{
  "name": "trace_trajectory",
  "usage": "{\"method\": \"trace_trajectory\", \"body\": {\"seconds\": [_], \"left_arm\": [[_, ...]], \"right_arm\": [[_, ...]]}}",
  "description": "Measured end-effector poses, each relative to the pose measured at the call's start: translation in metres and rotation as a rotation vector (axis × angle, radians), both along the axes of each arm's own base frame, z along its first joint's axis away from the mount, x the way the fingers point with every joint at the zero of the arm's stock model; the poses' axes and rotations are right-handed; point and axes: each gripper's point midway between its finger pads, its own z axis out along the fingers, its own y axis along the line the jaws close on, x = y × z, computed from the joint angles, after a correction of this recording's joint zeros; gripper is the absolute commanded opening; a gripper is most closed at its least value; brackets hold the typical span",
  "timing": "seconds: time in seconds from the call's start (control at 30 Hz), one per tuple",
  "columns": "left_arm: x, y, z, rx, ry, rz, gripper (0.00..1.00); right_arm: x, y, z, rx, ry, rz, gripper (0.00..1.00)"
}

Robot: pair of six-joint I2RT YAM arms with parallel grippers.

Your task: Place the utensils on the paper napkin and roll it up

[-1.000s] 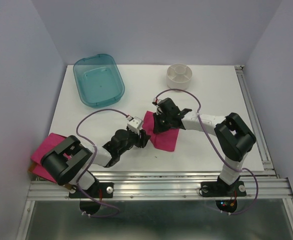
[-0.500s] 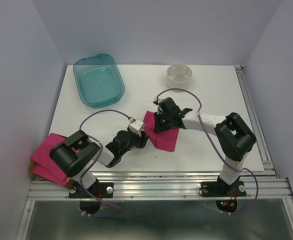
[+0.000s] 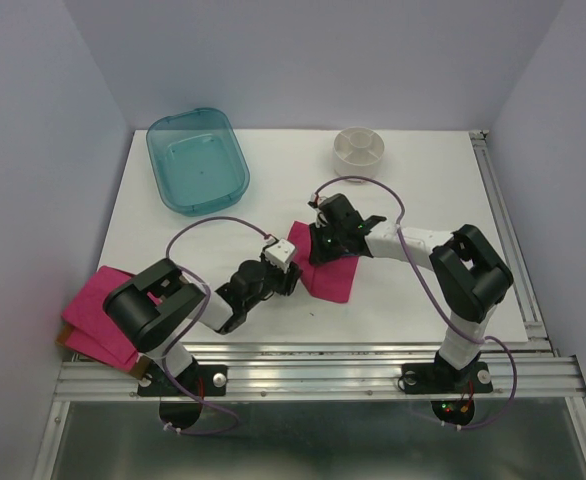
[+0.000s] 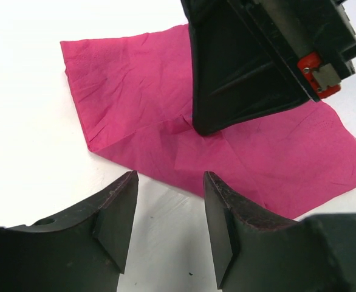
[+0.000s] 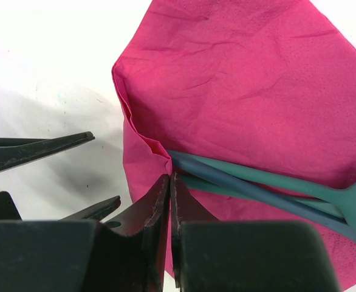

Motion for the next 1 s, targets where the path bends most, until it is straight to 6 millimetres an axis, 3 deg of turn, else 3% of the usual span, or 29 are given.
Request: {"method": "trace_trajectory", "body": {"seconds": [0.13,0.37,0.73,1.0], "left_arm": [[0.001,-0.006,0.001,0.01,-0.016,-0.022,0.59],[0.004,-0.014,-0.017,0.054,0.001,-0.044,0.59],[0.008,-0.018,-0.019,0.058,0.003,-0.046,0.58],[0.007,-0.019,-0.019,0.052,0.009,-0.045,0.58]], "right_arm": [[0.001,-0.001,0.0,0.0,0.002,-0.007,0.09],[0.001,-0.002,0.0,0.001,0.004,-0.01,0.13],[0.001,-0.004,-0.001,-0.007,0.017,-0.041,0.38],[0.008,-0.03,0.021,-0.034,-0.029,-0.19,0.47]]}}
